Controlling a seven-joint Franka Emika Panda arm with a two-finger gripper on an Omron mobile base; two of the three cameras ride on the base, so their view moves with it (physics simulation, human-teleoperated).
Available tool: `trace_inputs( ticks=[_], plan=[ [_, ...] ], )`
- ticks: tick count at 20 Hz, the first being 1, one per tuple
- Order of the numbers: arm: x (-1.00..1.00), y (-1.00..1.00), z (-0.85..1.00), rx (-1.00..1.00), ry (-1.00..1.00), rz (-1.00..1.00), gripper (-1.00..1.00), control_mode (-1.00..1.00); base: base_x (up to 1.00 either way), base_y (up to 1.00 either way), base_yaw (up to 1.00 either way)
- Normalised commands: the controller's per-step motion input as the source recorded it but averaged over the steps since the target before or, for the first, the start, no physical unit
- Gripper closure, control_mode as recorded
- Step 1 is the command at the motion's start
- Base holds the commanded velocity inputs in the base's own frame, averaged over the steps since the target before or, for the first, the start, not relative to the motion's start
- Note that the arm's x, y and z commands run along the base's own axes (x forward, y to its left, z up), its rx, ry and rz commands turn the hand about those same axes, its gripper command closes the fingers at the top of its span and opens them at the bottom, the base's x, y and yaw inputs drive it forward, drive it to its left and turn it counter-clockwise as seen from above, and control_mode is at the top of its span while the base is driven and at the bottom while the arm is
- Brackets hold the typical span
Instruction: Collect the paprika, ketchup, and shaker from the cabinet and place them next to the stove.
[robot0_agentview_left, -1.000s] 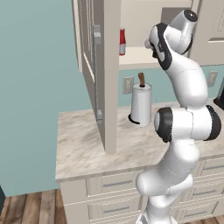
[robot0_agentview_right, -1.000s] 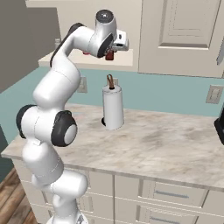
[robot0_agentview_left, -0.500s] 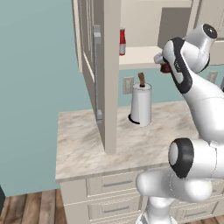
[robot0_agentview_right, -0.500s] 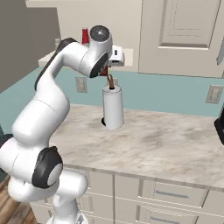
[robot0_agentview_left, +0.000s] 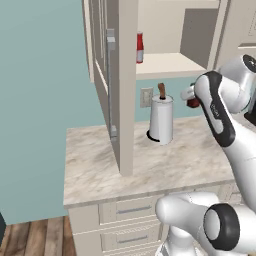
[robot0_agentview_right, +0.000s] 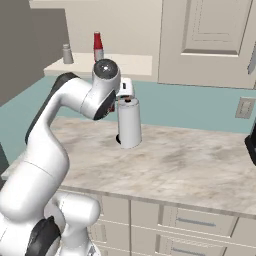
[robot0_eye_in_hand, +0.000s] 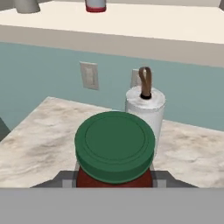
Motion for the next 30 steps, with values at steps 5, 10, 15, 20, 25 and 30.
trace_inputs(
  ticks=[5,10,15,20,25,30],
  plan=[
    [-0.62,0.14,-0.43,-0.01,0.02,0.03,1.00,-1.00,0.00,0.00,0.00],
    [-0.66,-0.01,-0.36,0.00,0.00,0.01,1.00,1.00,-0.15,-0.03,0.01],
    [0.00,0.00,0.00,0.00,0.00,0.00,1.00,1.00,-0.57,-0.43,0.00],
    [0.00,0.00,0.00,0.00,0.00,0.00,1.00,1.00,-0.14,-0.80,0.02],
    [0.00,0.00,0.00,0.00,0.00,0.00,1.00,1.00,0.06,-0.99,0.08],
    [0.00,0.00,0.00,0.00,0.00,0.00,1.00,1.00,-0.22,-1.00,0.06]
  ],
)
